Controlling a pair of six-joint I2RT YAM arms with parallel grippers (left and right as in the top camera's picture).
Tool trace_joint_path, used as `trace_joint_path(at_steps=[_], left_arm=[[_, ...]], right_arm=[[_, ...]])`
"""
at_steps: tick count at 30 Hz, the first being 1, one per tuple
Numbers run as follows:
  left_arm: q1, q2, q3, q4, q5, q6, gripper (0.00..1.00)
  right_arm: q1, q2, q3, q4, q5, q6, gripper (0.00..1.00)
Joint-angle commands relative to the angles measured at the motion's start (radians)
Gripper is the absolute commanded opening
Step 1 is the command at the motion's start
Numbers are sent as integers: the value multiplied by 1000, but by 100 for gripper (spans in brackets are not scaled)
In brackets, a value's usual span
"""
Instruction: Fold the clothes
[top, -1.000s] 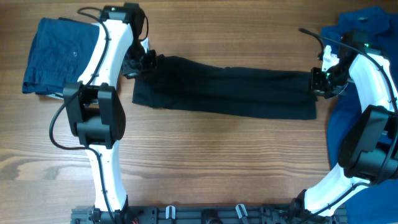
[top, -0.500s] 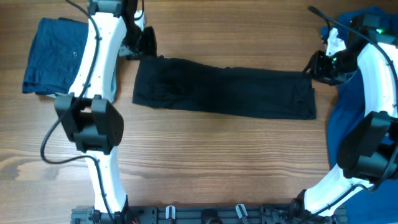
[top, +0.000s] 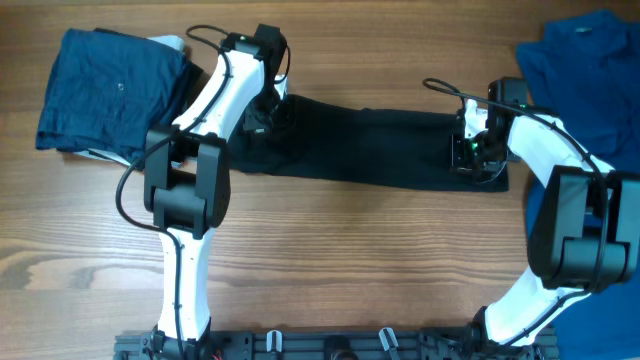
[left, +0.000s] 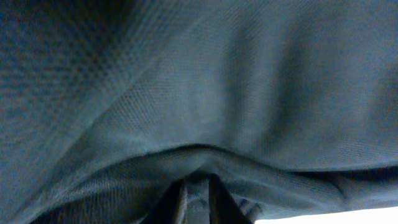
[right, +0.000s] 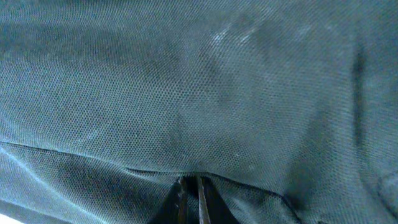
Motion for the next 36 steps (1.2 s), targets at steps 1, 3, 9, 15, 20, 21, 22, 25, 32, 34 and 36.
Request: trace_joint_path(at_steps=[1,3,9,15,20,21,22,25,32,34,36], left_arm=[[0,10,-83,8,8,3,9],[0,10,-104,5,7,6,6],[3,-38,-53,11,-41,5,4],[-14,-161,109,128,-10,-29,13],[-104,-79,108,222,-10,-28,13],[-115,-65,108,220,-10,-28,13],[-121,-53,108,217,-10,-28,13],[-127,-29,108,229,-10,-29,12],[-128,57,108,328,39,-29,10],[-128,79,108,369,39,-47,11],[-128,98,108,404,39,-47,10]], right_arm=[[-4,2,-46,-46,132,72,4],[-5,2,-38,-90,163,104,4],[-4,-31,174,-182,-84,30,4],[35,-44,245,-116,-218,-23,4],[135,-42,220,10,-209,-36,4],[145,-39,208,27,-210,-35,4],[156,-30,193,50,-209,-29,4],[184,24,170,95,-209,-29,4],[197,172,170,233,-209,-2,4],[197,195,170,268,-194,-2,4],[197,205,170,311,-161,-2,5]])
